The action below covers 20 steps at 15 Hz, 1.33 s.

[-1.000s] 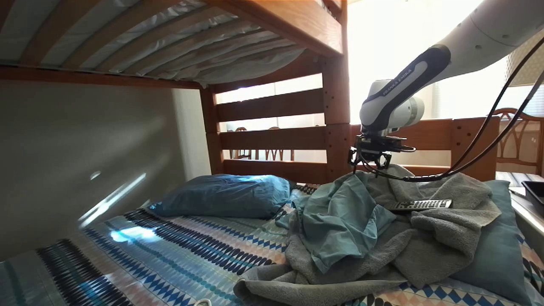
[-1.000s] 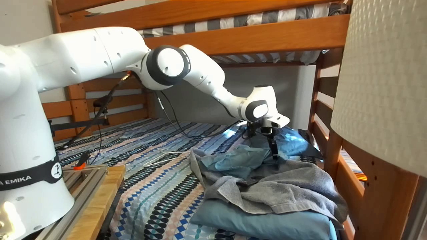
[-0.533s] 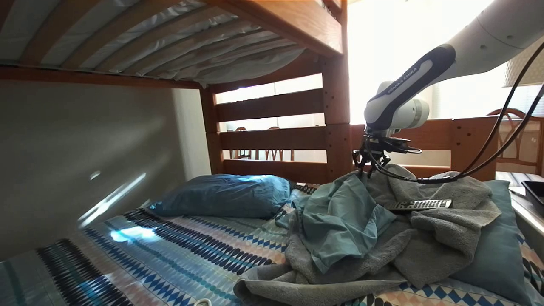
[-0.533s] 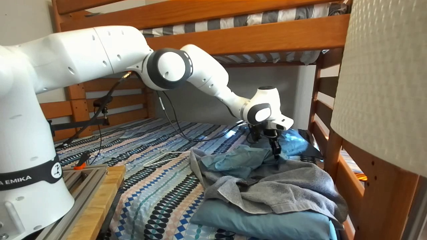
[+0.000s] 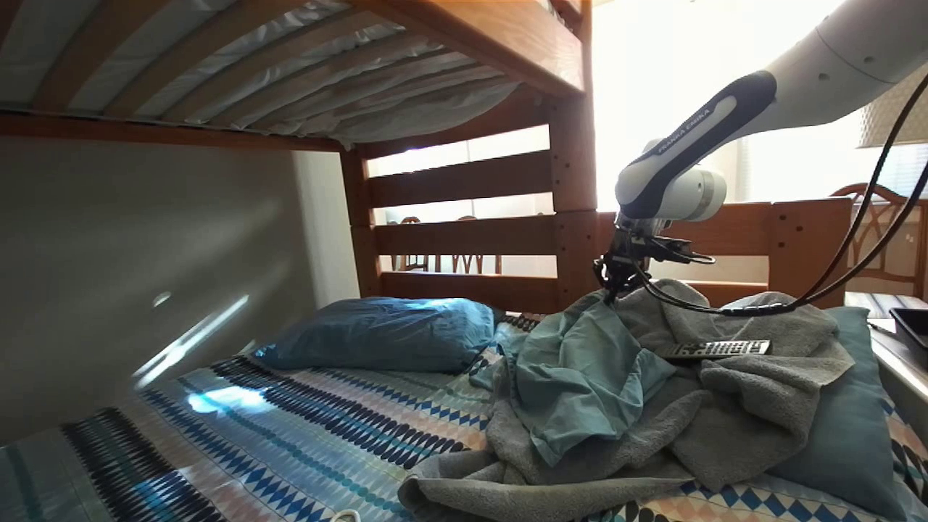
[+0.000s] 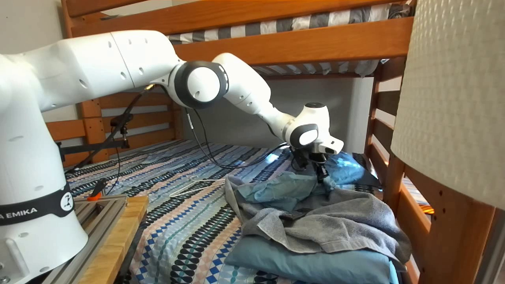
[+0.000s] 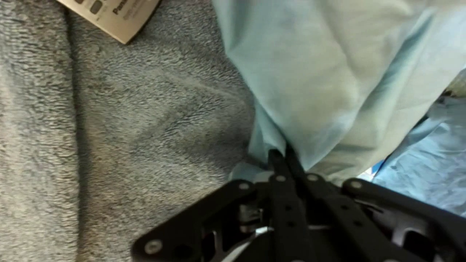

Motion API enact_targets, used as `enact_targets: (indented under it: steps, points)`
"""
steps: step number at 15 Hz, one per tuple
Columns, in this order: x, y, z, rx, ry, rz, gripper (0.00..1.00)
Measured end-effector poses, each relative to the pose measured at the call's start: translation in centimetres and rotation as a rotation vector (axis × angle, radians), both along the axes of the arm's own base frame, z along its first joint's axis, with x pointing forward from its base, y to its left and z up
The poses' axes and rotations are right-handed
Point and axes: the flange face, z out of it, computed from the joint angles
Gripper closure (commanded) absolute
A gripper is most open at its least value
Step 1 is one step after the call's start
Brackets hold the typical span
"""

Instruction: Fold the blue towel on the bed

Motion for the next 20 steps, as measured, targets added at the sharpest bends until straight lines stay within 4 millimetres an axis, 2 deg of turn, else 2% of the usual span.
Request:
enact_targets:
  steps: [7,12,13,14,17,20]
  points:
    - [-4.1,12.1,3.0,0.030,-0.068,0.394,1.00]
    - [-6.3,16.9,4.9,0.085,-0.115,0.667,1.00]
    - [-6.8,17.6,4.9,0.097,-0.108,0.720,0.73]
    - [-7.5,18.3,4.8,0.109,-0.093,0.773,0.72]
    - [-9.2,19.5,4.0,0.131,-0.013,0.909,0.52]
    - [-9.9,19.4,3.4,0.132,0.038,0.969,0.31]
